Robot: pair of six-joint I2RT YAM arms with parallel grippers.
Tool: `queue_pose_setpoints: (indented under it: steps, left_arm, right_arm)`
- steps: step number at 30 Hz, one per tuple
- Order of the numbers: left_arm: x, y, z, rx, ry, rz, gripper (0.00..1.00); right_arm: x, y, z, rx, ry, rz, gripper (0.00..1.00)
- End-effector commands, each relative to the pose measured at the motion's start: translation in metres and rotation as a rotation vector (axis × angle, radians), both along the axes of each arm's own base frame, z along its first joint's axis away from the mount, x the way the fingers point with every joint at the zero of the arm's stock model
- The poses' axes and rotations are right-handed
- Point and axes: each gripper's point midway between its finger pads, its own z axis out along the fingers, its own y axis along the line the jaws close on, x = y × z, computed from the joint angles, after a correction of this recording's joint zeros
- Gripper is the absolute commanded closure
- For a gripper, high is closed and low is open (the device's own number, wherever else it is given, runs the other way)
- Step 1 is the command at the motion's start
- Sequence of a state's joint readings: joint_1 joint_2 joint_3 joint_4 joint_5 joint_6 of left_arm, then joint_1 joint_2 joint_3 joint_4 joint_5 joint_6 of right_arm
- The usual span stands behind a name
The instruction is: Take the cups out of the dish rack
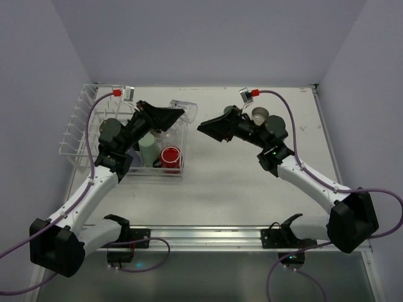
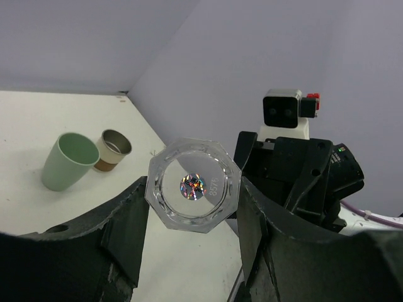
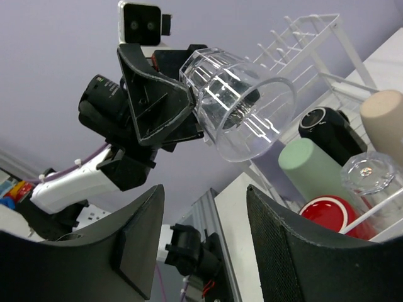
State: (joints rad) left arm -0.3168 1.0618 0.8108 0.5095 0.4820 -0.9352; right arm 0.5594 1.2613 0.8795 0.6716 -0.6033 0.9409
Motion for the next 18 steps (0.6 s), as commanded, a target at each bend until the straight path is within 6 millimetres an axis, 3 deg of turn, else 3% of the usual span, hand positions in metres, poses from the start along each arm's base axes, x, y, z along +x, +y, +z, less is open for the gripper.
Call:
queue_pose_setpoints:
  steps: [1,12,14,16,17,18]
  left_arm:
    - [-0.008,-0.007,0.013,-0.037,-0.062,-0.041,0.86]
    - [-0.019,-0.023,-0.001,-0.044,-0.038,-0.119,0.85]
    - [-0.021,-0.025,-0.003,-0.044,-0.034,-0.130,0.84]
    - [-0.023,-0.026,-0.008,-0.041,-0.026,-0.138,0.75]
    - [-0.023,-0.026,-0.010,-0.039,-0.020,-0.139,0.69]
    - [-0.024,-0.025,-0.009,-0.036,-0.021,-0.135,0.50]
  right_arm:
    - [-0.010,0.007,0.030,0.059,-0.086,0.055,0.43]
    - [0.009,0.019,0.034,0.078,-0.076,0.038,0.48]
    - [0.012,0.021,0.036,0.092,-0.063,0.048,0.57]
    - [0.011,0.022,0.040,0.115,-0.068,0.051,0.69]
    - [0.013,0.022,0.039,0.117,-0.064,0.050,0.89]
    - [0.014,0.022,0.038,0.110,-0.064,0.049,0.96]
